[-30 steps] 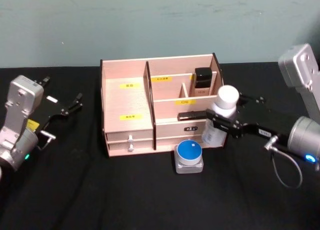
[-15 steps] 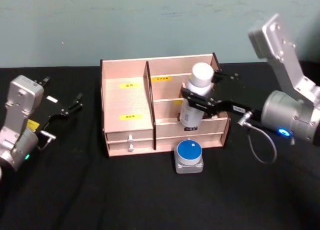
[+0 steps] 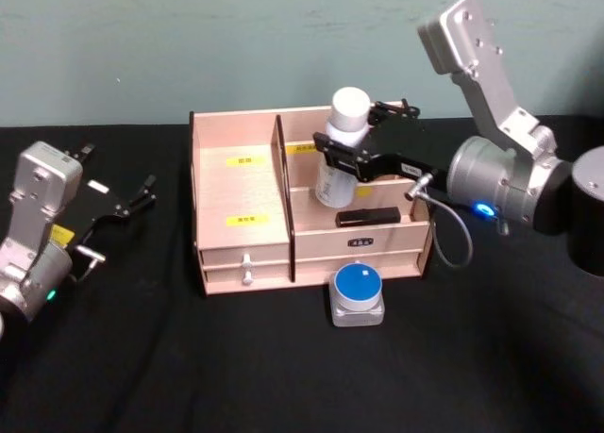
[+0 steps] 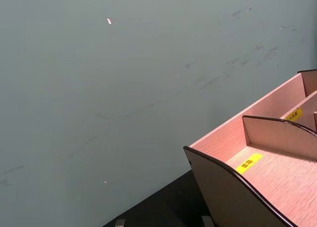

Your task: Pick up the facial cleanser and watermelon frost from the table and place them into the tiered storage box.

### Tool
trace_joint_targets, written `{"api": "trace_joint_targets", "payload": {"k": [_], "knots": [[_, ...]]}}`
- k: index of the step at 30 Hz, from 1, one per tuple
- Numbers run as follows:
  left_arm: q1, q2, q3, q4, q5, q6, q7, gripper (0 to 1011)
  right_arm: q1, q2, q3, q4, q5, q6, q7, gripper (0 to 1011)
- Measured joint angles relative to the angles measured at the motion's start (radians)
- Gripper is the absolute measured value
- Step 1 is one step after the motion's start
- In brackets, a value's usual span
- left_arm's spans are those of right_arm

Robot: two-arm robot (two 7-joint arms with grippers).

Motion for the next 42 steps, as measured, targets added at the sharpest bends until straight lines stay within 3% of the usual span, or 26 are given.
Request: {"api": "trace_joint_targets", "payload": {"k": [15,42], "knots": [[0.0,0.0,0.0,0.0,0.0,0.0,0.0,1001,0.062,-0.068,-0.004,0.116,-0.046,-0.022,-0.004,595],[0.0,0.0,0.0,0.0,0.0,0.0,0.0,1001,0.08,-0.123,-0.003,0.189,-0.096,-0.062,0.01,596]]}}
